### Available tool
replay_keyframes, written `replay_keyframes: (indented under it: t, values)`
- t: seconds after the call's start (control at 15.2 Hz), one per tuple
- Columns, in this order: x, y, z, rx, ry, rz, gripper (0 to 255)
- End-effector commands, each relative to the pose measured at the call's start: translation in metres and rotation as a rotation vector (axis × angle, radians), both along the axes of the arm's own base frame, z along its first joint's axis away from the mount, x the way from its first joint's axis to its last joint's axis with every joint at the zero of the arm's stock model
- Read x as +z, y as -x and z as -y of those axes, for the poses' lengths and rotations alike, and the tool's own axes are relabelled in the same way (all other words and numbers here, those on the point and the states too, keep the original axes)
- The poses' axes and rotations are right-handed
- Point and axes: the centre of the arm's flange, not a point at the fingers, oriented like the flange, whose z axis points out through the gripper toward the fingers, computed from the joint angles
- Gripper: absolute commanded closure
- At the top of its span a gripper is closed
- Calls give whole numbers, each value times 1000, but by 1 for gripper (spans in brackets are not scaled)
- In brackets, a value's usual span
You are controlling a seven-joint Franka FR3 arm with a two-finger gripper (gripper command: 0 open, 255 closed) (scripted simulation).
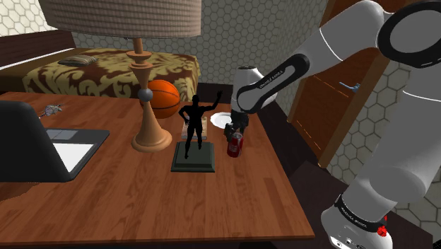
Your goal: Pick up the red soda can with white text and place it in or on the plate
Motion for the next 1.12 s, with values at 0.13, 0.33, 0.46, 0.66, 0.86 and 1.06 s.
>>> replay_keyframes:
  t: [0.13, 0.33, 0.46, 0.66, 0.86, 1.06]
  values:
    - [-7, 0, 0, 0, 0, 1, 0]
    - [-7, 0, 0, 0, 0, 1, 0]
    - [-7, 0, 0, 0, 0, 1, 0]
    - [-7, 0, 0, 0, 0, 1, 255]
    - [-7, 0, 0, 0, 0, 1, 255]
    - [-7, 0, 0, 0, 0, 1, 255]
